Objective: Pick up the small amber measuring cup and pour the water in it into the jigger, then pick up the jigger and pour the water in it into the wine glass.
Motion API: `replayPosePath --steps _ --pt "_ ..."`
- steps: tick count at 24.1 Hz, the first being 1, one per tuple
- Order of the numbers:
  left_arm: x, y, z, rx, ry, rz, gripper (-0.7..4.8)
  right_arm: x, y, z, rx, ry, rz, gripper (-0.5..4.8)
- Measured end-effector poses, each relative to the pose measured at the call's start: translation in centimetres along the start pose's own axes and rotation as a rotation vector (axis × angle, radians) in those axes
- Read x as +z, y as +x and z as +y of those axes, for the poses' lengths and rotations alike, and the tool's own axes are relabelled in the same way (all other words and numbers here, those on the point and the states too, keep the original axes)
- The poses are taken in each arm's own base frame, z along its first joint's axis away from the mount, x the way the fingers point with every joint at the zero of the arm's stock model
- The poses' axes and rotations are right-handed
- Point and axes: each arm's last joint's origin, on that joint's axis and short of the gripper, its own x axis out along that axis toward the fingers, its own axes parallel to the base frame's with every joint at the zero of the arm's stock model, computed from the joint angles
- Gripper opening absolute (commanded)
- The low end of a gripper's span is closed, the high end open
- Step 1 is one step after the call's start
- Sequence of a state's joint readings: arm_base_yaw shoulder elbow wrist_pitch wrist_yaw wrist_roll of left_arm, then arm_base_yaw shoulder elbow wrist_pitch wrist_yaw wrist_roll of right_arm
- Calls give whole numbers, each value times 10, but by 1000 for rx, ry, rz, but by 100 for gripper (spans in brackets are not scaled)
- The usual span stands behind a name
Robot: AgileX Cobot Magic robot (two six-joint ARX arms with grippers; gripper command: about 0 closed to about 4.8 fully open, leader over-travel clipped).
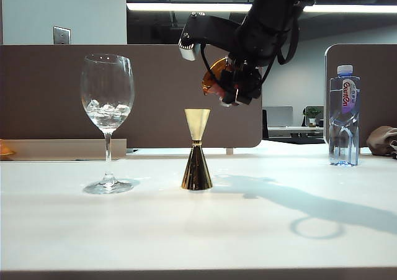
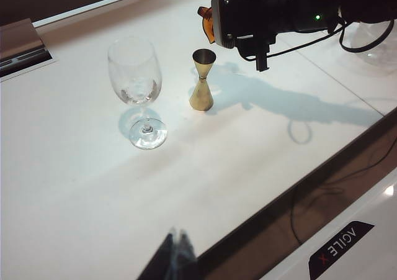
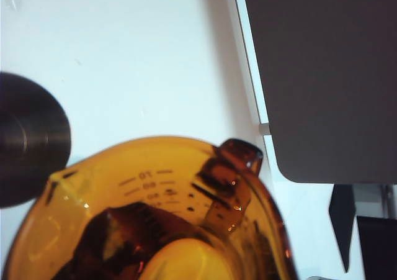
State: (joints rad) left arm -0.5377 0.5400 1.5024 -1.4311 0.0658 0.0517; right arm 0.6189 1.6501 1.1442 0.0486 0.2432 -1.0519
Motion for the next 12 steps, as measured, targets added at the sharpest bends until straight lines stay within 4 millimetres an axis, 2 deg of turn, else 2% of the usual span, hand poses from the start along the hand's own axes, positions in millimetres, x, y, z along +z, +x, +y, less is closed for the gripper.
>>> replayPosePath --steps 12 --pt "0 0 0 0 0 0 -2 2 0 -4 -44 -149 -5 53"
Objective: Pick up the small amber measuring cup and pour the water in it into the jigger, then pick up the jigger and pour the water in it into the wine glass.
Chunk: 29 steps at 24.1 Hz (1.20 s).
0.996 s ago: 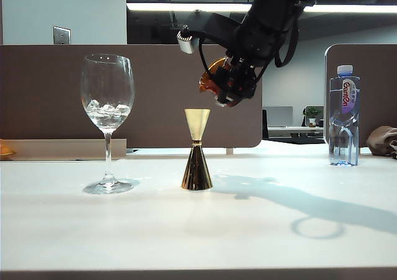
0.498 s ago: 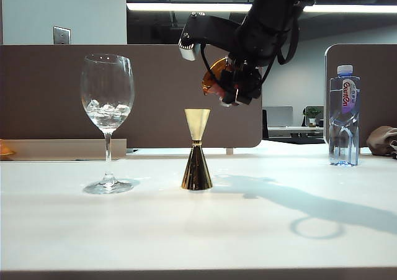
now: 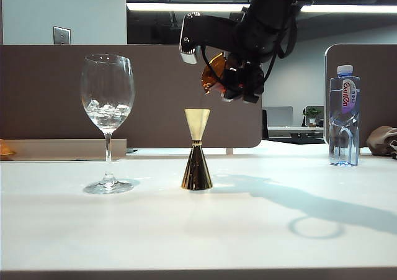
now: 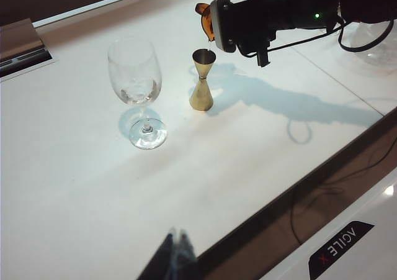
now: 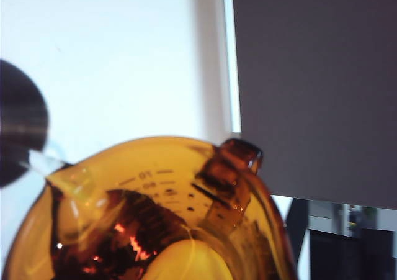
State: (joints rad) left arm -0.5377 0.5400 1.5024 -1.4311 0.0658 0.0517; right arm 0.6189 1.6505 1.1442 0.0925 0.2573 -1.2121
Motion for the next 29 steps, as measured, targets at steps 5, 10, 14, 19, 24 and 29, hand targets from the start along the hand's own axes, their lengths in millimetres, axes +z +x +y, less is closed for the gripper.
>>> replayPosePath --steps 5,10,14,19,24,29 --pt "0 0 0 0 0 0 -2 0 0 -1 -20 -38 16 54" --pt "0 0 0 0 0 0 -2 0 0 -2 -24 -83 29 54" --pt "0 0 0 0 0 0 -2 0 0 -2 -23 -108 29 53" --pt "0 0 0 0 0 0 -2 0 0 -2 -23 -151 30 54" --pt "0 0 0 0 0 0 -2 1 0 -1 -23 -209 31 53" --pt "0 0 0 0 0 0 -2 11 -3 1 -32 -241 17 53"
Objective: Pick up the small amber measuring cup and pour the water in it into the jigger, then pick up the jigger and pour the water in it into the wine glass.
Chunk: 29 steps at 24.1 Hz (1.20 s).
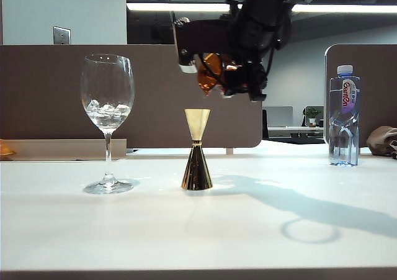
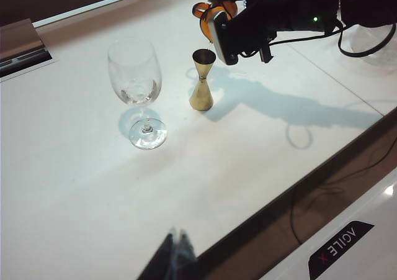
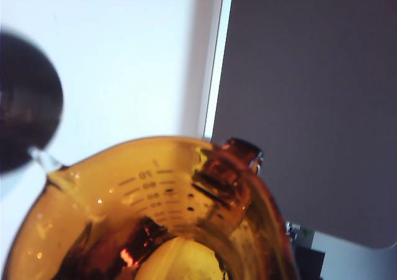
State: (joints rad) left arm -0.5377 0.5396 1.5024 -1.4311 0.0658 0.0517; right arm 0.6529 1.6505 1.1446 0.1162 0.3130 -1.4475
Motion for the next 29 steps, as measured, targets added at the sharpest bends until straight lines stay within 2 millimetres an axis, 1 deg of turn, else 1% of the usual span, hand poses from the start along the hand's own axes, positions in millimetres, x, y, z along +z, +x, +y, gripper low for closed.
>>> replayPosePath --steps 5,13,21,29 --pt "0 0 0 0 0 0 -2 7 -2 0 -6 -24 -19 53" --pt "0 0 0 0 0 0 -2 6 -2 -1 -18 -45 8 54" --pt "0 0 0 0 0 0 -2 6 -2 -1 -24 -154 10 63" --pt "0 0 0 0 0 0 -2 6 -2 -4 -51 -149 10 63"
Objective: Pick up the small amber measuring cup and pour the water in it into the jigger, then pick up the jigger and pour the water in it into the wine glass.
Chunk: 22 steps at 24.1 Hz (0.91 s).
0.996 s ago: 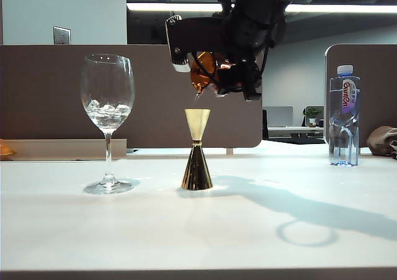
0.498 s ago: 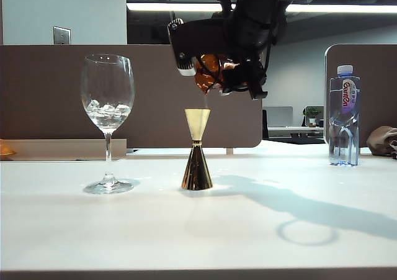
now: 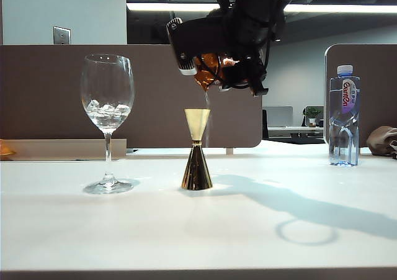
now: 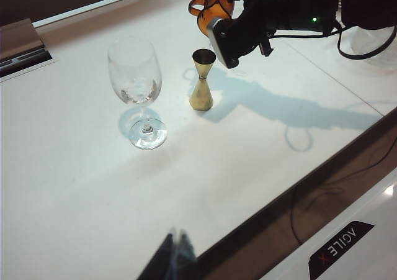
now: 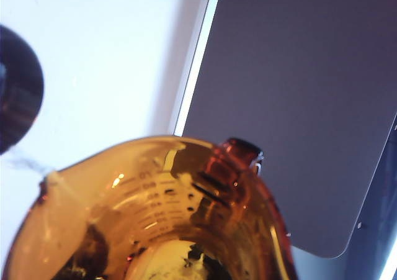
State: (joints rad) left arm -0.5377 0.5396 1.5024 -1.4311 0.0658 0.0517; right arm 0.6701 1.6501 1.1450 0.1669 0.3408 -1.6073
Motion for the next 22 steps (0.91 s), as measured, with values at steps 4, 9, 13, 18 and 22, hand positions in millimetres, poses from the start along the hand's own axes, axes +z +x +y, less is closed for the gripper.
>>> replayPosePath --steps 4,9,13,18,22 --pt "0 0 0 0 0 0 -2 0 0 -1 -2 55 2 63" --pt "0 0 0 0 0 0 -2 0 0 -2 -6 149 4 63" --pt "0 0 0 0 0 0 -2 -1 0 -2 -7 290 15 62" --pt "0 0 0 0 0 0 -2 -1 0 -2 -1 477 19 62" --pt "0 0 0 0 0 0 -2 -6 -3 1 38 921 42 62"
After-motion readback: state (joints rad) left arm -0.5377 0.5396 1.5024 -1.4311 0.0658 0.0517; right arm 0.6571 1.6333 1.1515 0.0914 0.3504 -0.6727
